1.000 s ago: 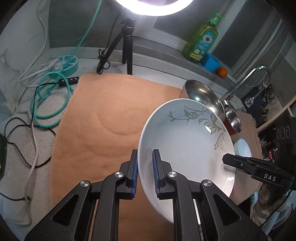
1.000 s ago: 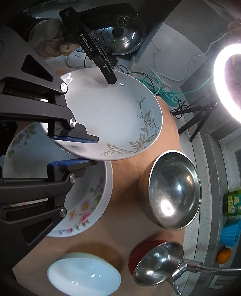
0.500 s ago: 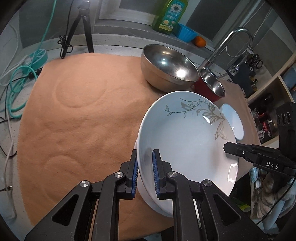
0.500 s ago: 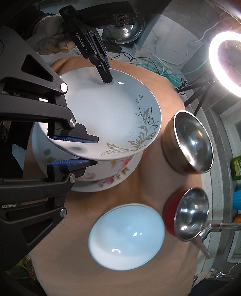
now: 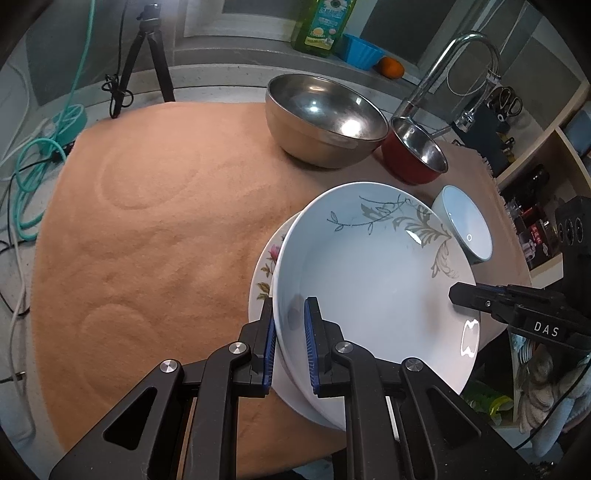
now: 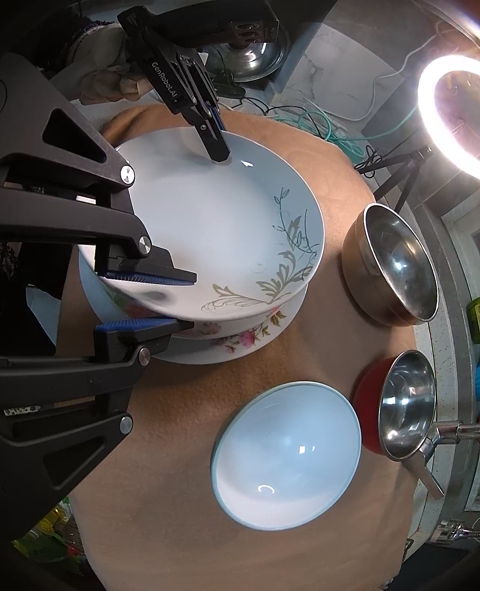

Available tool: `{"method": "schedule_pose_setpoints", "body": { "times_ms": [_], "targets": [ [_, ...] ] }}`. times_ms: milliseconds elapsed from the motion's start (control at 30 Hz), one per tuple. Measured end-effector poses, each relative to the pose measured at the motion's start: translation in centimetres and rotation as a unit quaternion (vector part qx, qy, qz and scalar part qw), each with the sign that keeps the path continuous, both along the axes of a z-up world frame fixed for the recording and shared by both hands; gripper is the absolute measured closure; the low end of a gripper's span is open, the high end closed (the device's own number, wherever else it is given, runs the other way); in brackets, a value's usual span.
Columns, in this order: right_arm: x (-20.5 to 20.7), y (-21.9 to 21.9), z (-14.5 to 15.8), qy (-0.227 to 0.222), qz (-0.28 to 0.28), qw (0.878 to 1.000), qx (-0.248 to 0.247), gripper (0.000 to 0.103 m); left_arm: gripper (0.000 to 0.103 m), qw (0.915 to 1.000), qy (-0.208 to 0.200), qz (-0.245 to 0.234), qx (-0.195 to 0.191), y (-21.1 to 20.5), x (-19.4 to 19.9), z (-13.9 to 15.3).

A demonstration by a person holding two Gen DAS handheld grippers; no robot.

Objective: Organize plates and bowls
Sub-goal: 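Lower the gold-leaf white plate onto the flowered plate stack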

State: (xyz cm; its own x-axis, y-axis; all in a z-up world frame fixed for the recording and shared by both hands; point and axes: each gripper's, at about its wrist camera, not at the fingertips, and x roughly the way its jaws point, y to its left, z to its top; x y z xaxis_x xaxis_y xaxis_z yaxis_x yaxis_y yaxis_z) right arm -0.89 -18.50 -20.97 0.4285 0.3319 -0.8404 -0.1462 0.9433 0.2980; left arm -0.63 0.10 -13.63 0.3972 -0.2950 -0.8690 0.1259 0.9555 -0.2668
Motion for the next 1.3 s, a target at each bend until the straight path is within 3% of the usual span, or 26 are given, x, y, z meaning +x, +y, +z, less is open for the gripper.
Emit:
{"method": "schedule_pose_setpoints", "body": {
  "times_ms": [1000,1300],
  "targets": [
    [0.2,1.2,-0.7,0.001,0.020,0.999,-0.030,0.086,0.090,0.9996,0.006,-0.005,0.029,-0.5,0.1,-1.1],
    [0.6,0.2,-0.8,0.012,0.018,1.000,0.000,0.084,0.090,0.9996,0.012,-0.003,0.024,-0.5,0.3,-1.3]
  ]
}}
